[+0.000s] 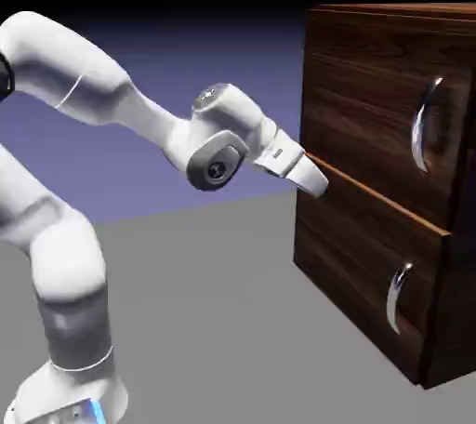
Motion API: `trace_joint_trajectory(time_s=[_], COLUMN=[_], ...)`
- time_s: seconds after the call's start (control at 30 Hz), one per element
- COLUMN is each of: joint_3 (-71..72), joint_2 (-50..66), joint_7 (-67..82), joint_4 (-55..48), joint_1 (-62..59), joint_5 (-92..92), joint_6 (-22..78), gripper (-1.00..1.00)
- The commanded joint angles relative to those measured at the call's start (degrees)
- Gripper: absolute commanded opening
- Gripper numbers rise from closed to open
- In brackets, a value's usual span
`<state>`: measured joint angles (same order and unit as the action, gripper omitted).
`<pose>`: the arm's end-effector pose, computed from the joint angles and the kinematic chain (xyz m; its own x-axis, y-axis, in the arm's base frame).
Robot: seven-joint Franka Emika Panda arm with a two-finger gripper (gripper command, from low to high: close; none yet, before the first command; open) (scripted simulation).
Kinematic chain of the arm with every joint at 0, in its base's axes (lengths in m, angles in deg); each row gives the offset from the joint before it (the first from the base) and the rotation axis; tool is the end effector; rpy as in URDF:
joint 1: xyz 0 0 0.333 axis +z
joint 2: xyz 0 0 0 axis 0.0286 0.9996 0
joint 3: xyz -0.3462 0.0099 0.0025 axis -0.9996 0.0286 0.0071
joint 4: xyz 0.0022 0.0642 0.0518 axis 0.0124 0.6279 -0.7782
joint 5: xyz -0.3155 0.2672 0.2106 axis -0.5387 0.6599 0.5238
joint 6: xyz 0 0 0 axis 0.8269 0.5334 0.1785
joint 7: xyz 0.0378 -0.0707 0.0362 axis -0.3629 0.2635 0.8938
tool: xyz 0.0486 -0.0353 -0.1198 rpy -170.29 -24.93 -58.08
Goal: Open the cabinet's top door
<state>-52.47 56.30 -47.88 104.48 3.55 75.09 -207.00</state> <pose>0.4508 0.0086 0.4309 0.5196 -0.6614 0.5409 -0.4455 -0.7499 -0.4891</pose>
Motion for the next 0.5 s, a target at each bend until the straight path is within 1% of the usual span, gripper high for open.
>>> trace_joint_trajectory(time_s=[0.0,0.47], joint_3=[-1.1,-17.1], joint_2=[-0.5,-7.9], joint_7=[-1.6,-23.8], joint_4=[-0.5,-8.2], joint_1=[1.0,15.1], joint_5=[-2.5,-37.4], joint_6=[0.1,1.5], gripper=[0.00,0.00])
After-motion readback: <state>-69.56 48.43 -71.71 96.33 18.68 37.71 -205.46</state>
